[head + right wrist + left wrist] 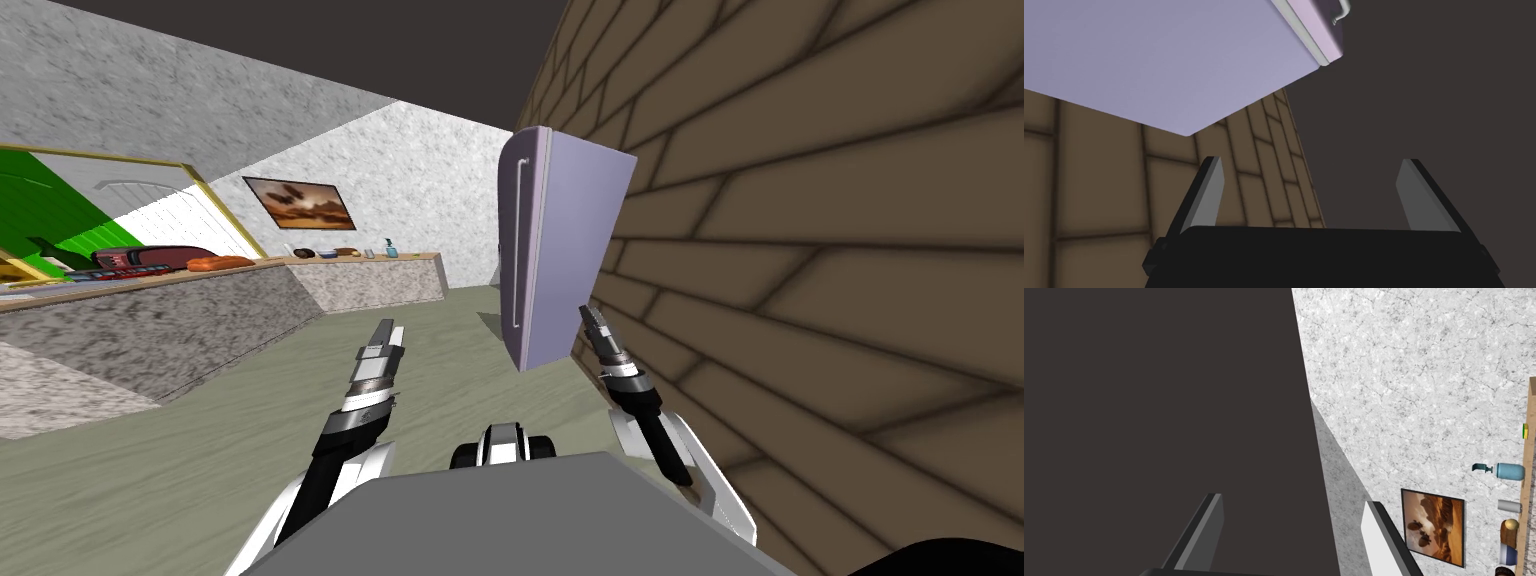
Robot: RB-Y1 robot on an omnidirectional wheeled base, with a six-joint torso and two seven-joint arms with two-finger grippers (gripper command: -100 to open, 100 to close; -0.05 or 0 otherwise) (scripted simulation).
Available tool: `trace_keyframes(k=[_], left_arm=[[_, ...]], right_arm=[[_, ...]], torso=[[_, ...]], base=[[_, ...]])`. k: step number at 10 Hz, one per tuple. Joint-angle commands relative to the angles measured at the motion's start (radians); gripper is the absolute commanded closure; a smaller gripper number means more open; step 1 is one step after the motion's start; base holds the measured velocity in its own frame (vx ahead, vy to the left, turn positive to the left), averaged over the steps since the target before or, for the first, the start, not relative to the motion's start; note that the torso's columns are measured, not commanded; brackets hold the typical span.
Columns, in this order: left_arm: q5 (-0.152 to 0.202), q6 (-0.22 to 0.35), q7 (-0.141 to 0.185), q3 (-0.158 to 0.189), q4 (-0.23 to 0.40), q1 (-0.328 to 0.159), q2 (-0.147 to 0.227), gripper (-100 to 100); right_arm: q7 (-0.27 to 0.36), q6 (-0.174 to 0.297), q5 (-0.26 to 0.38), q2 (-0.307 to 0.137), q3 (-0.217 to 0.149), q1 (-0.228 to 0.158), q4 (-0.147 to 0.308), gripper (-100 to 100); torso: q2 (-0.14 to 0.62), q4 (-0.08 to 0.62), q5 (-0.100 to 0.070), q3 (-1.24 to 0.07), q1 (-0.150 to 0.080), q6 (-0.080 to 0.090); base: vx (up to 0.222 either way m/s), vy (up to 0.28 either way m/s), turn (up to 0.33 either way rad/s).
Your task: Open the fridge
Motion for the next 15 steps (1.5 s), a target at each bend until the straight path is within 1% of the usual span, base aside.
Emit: trace_keyframes(k=[1,2,4,6,15], left_arm=[[0.0,0.0,0.0,0.0,0.0,0.0,0.0,0],[0.0,0.0,0.0,0.0,0.0,0.0,0.0,0],[0.0,0.0,0.0,0.0,0.0,0.0,0.0,0],[0.0,0.0,0.0,0.0,0.0,0.0,0.0,0],[0.0,0.0,0.0,0.0,0.0,0.0,0.0,0]], right_arm=[[0.074,0.021,0.067,0.004,-0.027,-0.027,0.029,-100],[0.1,0.029,0.091,0.006,-0.035,-0.036,0.037,-100],[0.151,0.044,0.139,0.008,-0.052,-0.054,0.054,-100],[0.198,0.059,0.184,0.006,-0.068,-0.07,0.07,-100],[0.42,0.129,0.392,-0.034,-0.141,-0.149,0.158,-100]], torso=[[-0.001,0.0,0.0,0.0,-0.001,0.0],[-0.001,0.0,-0.001,-0.001,-0.004,0.0],[-0.001,0.0,0.0,0.0,0.001,0.0],[-0.002,-0.001,0.0,-0.001,-0.002,0.0],[0.0,0.0,0.0,0.0,-0.001,0.0]], base=[[0.147,0.09,0.002],[0.109,0.1,0.01],[0.128,0.126,0.002],[0.131,0.103,0.005],[0.128,0.097,0.004]])
